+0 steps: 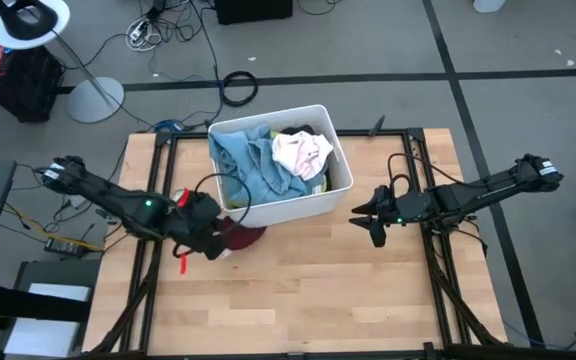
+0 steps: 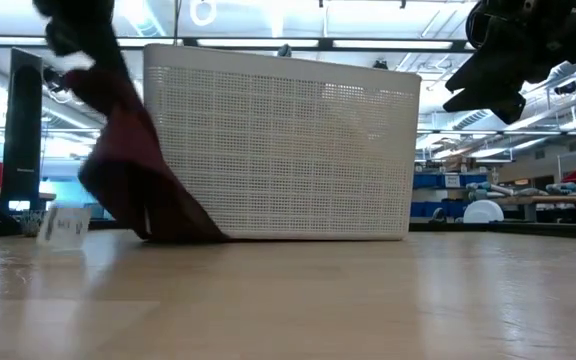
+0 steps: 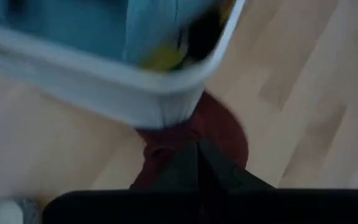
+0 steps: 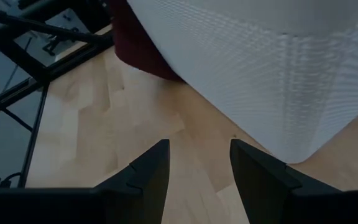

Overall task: Sort clothes
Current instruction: Put the red underwear into the white laundry bin

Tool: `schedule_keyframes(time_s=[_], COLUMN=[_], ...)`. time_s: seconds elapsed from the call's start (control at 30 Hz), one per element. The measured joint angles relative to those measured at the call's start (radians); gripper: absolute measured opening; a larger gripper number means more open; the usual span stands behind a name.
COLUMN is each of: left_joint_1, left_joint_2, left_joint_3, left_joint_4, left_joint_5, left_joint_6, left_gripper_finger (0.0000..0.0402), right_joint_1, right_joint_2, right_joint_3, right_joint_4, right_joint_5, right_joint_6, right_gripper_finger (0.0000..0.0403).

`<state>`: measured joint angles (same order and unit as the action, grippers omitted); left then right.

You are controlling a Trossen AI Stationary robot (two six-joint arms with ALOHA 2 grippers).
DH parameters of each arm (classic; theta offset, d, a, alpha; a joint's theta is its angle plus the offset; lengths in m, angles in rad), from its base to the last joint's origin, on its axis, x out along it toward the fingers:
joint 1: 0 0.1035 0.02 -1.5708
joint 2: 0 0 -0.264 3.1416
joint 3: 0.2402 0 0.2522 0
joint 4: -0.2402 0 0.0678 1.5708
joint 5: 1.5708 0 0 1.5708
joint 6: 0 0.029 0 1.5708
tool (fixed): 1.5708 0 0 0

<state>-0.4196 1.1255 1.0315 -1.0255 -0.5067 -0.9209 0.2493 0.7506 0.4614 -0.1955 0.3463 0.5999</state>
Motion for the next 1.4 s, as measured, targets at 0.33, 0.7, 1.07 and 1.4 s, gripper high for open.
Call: schedule_keyframes(time_s=[0.33, 0.7, 1.07, 1.4], left_joint_1=[0.000, 0.001, 0.107, 0.308], left_joint_2=[-0.001, 0.004, 0.007, 0.011], left_joint_3=[0.189, 0.364, 0.435, 0.442], left_joint_4=[-0.012, 0.012, 0.166, 0.505], left_joint_5=[-0.116, -0.237, -0.284, -0.206], left_joint_6=[0.132, 0.246, 0.488, 0.780], left_gripper_finger=[0.0000, 0.0000, 0.0000, 0.0000], right_joint_1=[0.000, 0.000, 0.000, 0.000], right_joint_2=[0.000, 0.000, 0.000, 0.000], right_joint_3=[0.000, 0.000, 0.000, 0.000], right_joint_4=[0.000, -0.001, -0.001, 0.000], right_joint_5=[0.000, 0.000, 0.000, 0.000], right_joint_6=[0.000, 0.000, 0.000, 0.000], right_gripper_finger=[0.0171, 0.0171, 0.0171, 0.0171])
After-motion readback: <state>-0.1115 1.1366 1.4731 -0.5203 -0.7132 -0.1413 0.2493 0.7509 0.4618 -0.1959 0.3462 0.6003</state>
